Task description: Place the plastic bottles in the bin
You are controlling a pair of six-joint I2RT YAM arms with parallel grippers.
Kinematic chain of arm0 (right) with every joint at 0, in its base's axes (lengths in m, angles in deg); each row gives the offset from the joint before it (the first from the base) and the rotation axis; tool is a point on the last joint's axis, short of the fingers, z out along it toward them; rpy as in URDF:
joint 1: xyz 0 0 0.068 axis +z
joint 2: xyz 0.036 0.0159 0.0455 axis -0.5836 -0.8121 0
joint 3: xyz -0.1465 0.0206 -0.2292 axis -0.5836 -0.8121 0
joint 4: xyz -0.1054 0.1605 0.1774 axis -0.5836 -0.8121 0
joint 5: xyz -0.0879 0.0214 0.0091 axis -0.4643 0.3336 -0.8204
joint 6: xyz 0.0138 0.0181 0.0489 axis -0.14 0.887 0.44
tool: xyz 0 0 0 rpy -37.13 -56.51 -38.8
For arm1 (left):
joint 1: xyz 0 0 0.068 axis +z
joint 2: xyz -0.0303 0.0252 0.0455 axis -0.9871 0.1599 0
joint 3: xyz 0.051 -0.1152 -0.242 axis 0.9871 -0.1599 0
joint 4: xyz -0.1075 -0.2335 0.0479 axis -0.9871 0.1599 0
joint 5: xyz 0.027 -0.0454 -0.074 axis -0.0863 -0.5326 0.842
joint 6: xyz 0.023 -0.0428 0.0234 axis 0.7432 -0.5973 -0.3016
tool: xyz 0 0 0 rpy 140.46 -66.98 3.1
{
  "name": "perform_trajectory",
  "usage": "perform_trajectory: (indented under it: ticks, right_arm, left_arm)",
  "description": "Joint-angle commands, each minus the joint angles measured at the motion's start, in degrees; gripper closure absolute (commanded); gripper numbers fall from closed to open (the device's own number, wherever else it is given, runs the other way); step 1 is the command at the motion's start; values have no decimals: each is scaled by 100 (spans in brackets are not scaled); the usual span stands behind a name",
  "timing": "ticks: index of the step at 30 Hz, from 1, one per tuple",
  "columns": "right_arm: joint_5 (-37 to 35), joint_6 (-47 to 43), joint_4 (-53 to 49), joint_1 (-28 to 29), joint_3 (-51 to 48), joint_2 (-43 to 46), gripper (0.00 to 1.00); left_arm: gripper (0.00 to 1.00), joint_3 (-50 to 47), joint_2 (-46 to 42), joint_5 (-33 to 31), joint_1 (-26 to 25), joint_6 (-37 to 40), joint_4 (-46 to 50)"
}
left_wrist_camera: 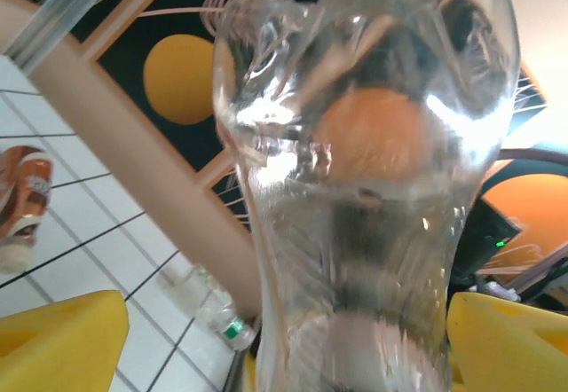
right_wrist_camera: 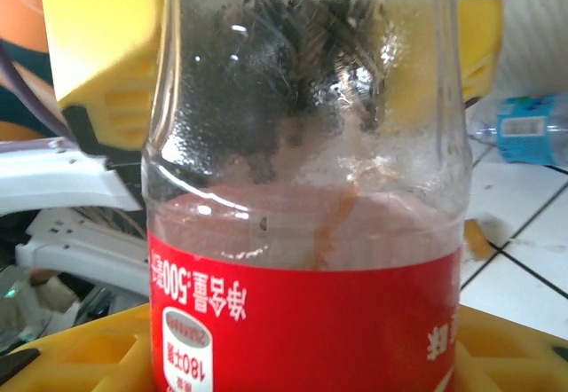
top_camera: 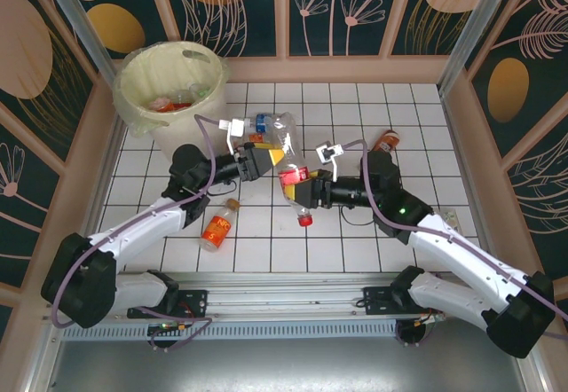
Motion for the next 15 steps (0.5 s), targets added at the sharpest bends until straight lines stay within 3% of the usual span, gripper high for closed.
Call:
perform_trajectory:
  ticks: [1,10,15]
  right_arm:
    - [708,183,719,-22,-39,-33,43]
    - [916,192,694,-25,-220,-92,43]
    - [760,110,555,-21,-266,-133,42]
  left_arm:
    - [13,219,147,132,-43,-551,-1073]
    - [26,384,200,172,-95,-727,-1345]
    - [43,415,92,95,-97,-620,-1153]
